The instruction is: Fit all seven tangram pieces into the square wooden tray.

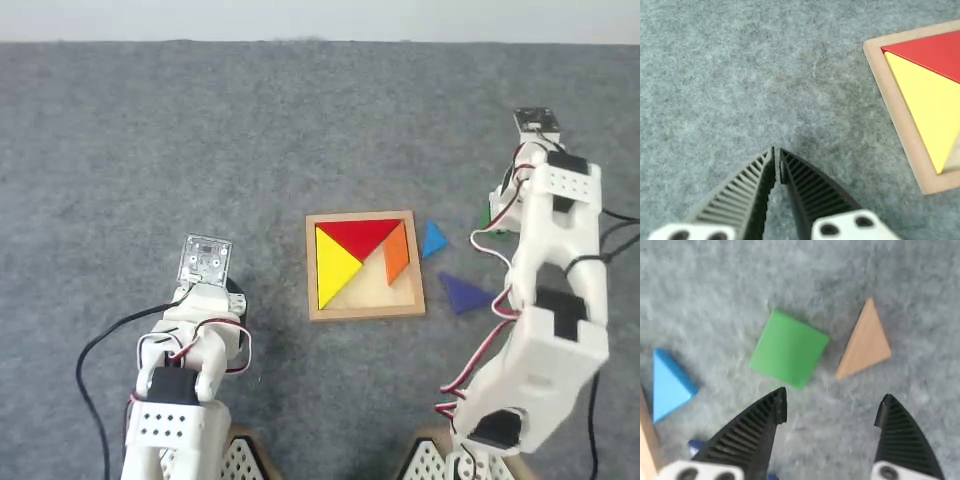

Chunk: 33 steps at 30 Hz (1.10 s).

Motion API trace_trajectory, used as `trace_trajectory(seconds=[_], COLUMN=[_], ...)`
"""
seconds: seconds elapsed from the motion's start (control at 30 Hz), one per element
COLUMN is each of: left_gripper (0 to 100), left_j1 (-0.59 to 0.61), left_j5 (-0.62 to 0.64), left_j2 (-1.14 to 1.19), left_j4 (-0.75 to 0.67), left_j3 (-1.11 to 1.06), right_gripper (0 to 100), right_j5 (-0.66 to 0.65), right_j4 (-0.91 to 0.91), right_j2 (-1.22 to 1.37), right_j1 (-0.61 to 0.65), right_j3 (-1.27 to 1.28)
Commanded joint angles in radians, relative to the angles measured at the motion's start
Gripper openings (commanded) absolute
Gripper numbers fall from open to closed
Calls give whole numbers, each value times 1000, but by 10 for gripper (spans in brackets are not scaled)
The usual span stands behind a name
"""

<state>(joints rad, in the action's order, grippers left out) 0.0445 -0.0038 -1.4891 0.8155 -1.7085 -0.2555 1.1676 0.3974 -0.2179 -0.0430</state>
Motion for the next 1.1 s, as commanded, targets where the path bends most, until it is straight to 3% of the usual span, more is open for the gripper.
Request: trace_trajectory(seconds=[0.0, 0.4, 0.9, 1.07], left_gripper=[14, 14, 14, 14], left_j1=[3, 3, 3, 3], left_j5=[5, 5, 5, 5], left_j2=[-12, -12, -12, -12], left_j4=[0, 0, 0, 0], left_j3=[19, 19, 19, 19], right_gripper=[274, 272, 269, 123], right_j5=[-6, 66, 64, 64], right_j4=[15, 21, -42, 33], right_j2=[25, 200, 263, 263], right_j1=[-13, -110, -77, -67], right_j3=[-107, -258, -338, -334])
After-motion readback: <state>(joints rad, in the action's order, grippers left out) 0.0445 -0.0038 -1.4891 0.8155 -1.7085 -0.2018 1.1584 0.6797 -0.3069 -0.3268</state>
